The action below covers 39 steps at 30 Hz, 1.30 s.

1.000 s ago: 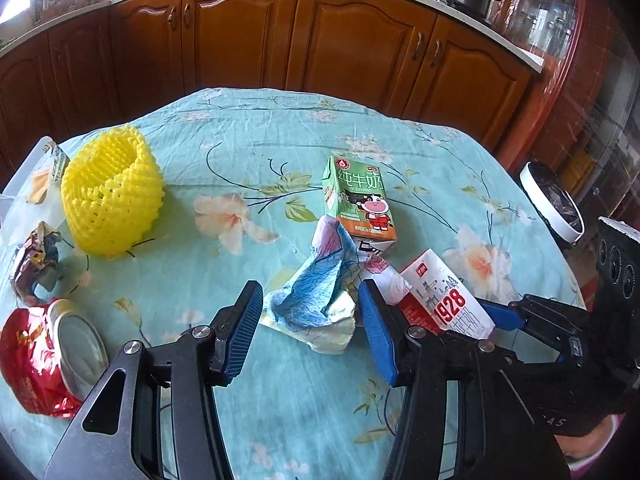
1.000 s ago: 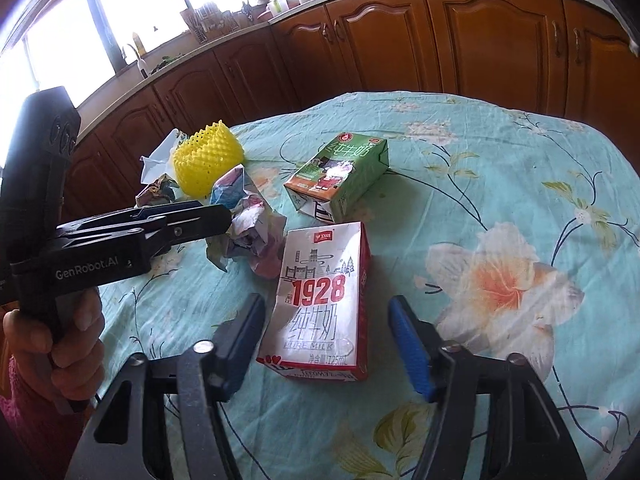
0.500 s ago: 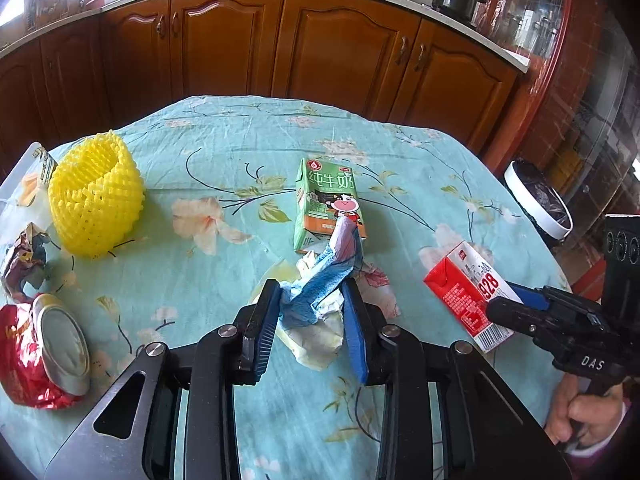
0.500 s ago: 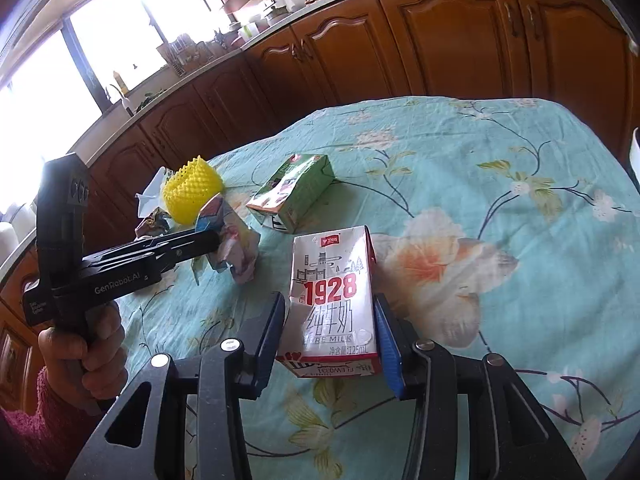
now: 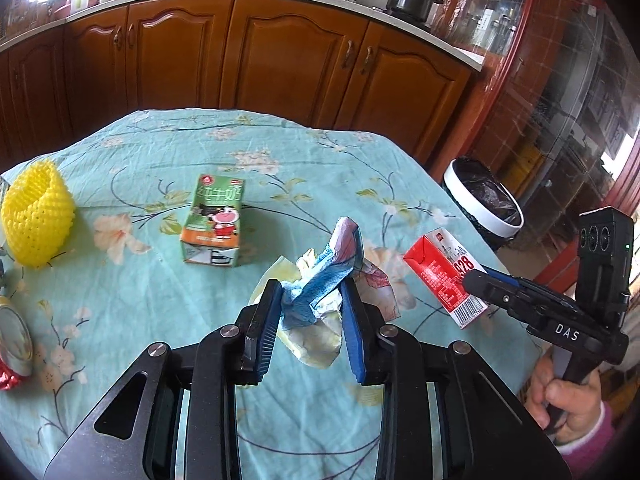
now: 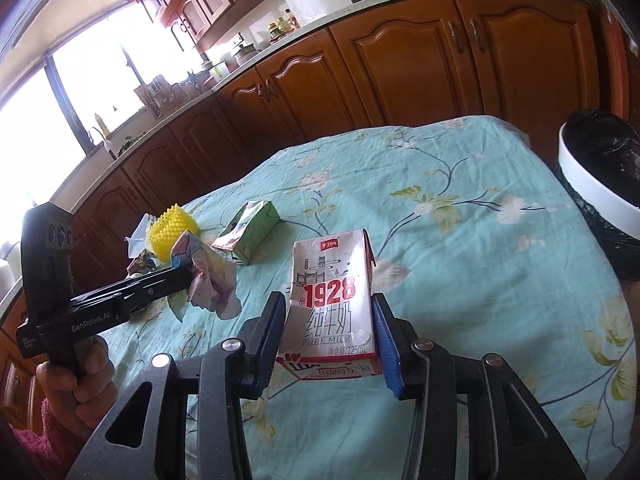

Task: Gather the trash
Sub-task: 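Carry the crumpled paper and white milk carton over the trash bin with both tools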

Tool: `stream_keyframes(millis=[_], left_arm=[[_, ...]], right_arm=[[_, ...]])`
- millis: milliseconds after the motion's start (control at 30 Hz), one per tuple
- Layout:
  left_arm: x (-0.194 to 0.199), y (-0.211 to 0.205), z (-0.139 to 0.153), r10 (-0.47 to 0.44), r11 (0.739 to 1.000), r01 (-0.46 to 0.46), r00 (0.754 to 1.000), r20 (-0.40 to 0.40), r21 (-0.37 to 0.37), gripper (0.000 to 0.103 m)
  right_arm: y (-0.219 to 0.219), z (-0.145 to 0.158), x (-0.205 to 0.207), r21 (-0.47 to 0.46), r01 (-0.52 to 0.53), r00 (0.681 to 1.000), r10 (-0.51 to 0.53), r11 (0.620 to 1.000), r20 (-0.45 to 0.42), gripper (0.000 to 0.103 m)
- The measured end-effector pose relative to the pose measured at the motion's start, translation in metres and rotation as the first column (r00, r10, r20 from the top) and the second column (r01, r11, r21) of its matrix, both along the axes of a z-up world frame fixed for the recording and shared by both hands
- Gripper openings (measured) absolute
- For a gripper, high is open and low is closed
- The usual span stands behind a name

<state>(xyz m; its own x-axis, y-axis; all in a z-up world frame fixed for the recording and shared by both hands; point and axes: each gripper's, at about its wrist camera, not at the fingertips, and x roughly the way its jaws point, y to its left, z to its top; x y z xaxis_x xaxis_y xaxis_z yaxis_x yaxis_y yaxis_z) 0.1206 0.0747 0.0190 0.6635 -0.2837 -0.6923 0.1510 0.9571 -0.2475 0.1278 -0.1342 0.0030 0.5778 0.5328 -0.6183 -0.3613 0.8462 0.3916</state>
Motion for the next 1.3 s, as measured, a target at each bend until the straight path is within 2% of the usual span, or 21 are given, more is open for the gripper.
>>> stream_keyframes(millis=[267,533,567,600,633,733,800,833,867,1000,1133,1300], left_arm=[[0.014,-0.049,-0.001,-0.074,0.997,0.073,0.997,-0.012,-0.005,0.028],[0.02,-0.07,0.002,-0.108,0.994,0.108,0.994,-0.011,0.01,0.028],[0.021,-0.072,0.002,-0.108,0.994,0.108,0.994,-0.012,0.011,0.028],[0.022,-0.072,0.002,-0.109,0.994,0.109,0.994,-0.015,0.011,0.028],[0.023,-0.072,0.001,-0.109,0.994,0.109,0.994,-0.018,0.012,0.028],[0.024,-0.071,-0.001,-0.103,0.994,0.104,0.994,-0.025,0.016,0.028],[0.024,-0.069,-0.003,-0.097,0.995,0.098,0.995,-0.028,0.015,0.028],[0.024,-0.067,-0.003,-0.094,0.995,0.095,0.995,-0.03,0.013,0.028],[0.024,-0.065,-0.003,-0.091,0.996,0.091,0.995,-0.031,0.013,0.028],[0.026,-0.061,-0.004,-0.082,0.997,0.082,0.996,-0.035,0.008,0.028],[0.027,-0.061,-0.004,-0.081,0.997,0.081,0.996,-0.035,0.003,0.028],[0.03,-0.066,-0.003,-0.083,0.997,0.083,0.996,-0.037,0.004,0.028]], right_arm=[[-0.048,0.003,-0.006,0.01,0.097,0.995,-0.097,0.995,0.007,0.043],[-0.08,-0.002,-0.005,-0.013,0.164,0.986,-0.164,0.986,0.0,0.042],[-0.082,-0.004,-0.004,-0.02,0.169,0.986,-0.17,0.985,-0.003,0.038],[-0.083,-0.006,-0.004,-0.027,0.171,0.985,-0.172,0.985,-0.007,0.027],[-0.084,-0.008,-0.002,-0.031,0.171,0.985,-0.172,0.985,-0.019,0.008],[-0.087,-0.017,0.0,-0.052,0.182,0.982,-0.184,0.982,-0.046,0.014],[-0.09,-0.023,0.002,-0.027,0.173,0.982,-0.175,0.985,-0.076,0.03],[-0.09,-0.024,0.001,-0.009,0.165,0.983,-0.166,0.986,-0.082,0.045],[-0.087,-0.024,0.0,-0.016,0.162,0.984,-0.163,0.987,-0.078,0.049],[-0.076,-0.021,-0.001,-0.045,0.141,0.988,-0.143,0.989,-0.058,0.049],[-0.062,-0.023,0.002,-0.14,0.12,0.991,-0.127,0.983,-0.038,0.049],[-0.055,-0.031,0.003,-0.213,0.109,0.992,-0.119,0.971,-0.038,0.046]])
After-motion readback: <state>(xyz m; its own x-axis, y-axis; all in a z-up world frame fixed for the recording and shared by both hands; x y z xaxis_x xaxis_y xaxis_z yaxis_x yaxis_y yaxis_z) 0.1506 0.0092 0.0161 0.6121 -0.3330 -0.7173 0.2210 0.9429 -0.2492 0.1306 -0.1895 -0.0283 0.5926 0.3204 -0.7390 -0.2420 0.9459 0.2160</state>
